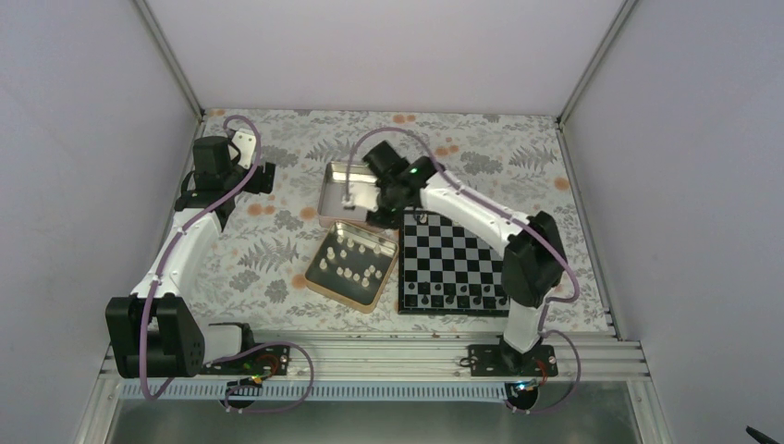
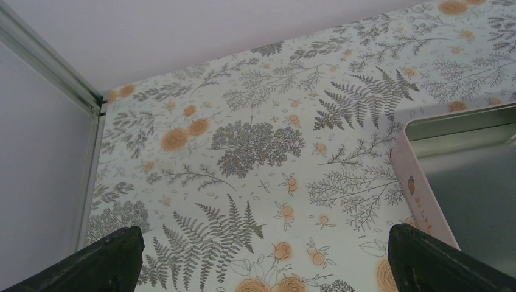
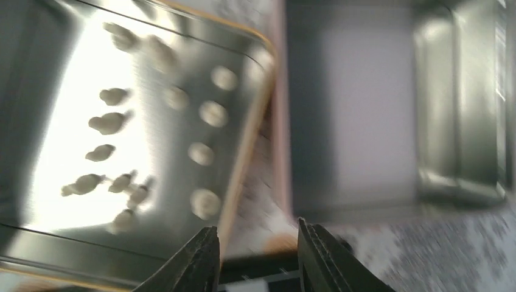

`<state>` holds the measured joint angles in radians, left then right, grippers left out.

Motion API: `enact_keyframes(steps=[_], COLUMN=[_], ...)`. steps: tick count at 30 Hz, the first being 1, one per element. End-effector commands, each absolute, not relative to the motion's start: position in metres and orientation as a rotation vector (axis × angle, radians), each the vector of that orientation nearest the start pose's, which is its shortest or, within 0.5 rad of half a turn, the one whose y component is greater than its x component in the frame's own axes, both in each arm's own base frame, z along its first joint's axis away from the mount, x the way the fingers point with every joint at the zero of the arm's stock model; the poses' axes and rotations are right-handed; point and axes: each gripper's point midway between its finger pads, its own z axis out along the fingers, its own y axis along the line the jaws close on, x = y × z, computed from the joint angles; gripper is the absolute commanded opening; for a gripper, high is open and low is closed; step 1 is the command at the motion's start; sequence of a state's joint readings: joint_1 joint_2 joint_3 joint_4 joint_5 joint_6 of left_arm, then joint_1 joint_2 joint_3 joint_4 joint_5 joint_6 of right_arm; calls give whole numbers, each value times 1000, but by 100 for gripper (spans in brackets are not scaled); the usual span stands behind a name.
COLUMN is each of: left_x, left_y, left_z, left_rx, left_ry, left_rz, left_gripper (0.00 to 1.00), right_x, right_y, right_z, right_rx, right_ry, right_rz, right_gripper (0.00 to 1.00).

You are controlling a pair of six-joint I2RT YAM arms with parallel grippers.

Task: Set up the chess pieces on the board
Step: Pick up the chess piece from the storage box.

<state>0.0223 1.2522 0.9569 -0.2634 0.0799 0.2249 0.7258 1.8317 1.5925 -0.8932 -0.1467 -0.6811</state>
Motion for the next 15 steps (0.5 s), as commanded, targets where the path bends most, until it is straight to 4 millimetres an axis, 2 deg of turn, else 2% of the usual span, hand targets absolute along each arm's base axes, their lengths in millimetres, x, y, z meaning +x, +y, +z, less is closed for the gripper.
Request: enact_keyframes(steps=[1,5,7,15], left_x=[399,399,399,399], left_y=[-4,-3,-3,-2], left_z=[224,223,223,224], left_rx=[267,267,268,263], left_ry=[2096,2097,2096,2096], left_rz=[68,70,71,77], left_gripper=[100,100,100,100], right_x=[276,247,239,239], right_y=[350,372,378,385], right_z=[141,126,118,88], right_rx=[-1894,-2001,-2039,-2075], right_ry=[2012,1971,1960,1978], right_rz=[292,329,322,304], right_gripper=[35,34,33,31])
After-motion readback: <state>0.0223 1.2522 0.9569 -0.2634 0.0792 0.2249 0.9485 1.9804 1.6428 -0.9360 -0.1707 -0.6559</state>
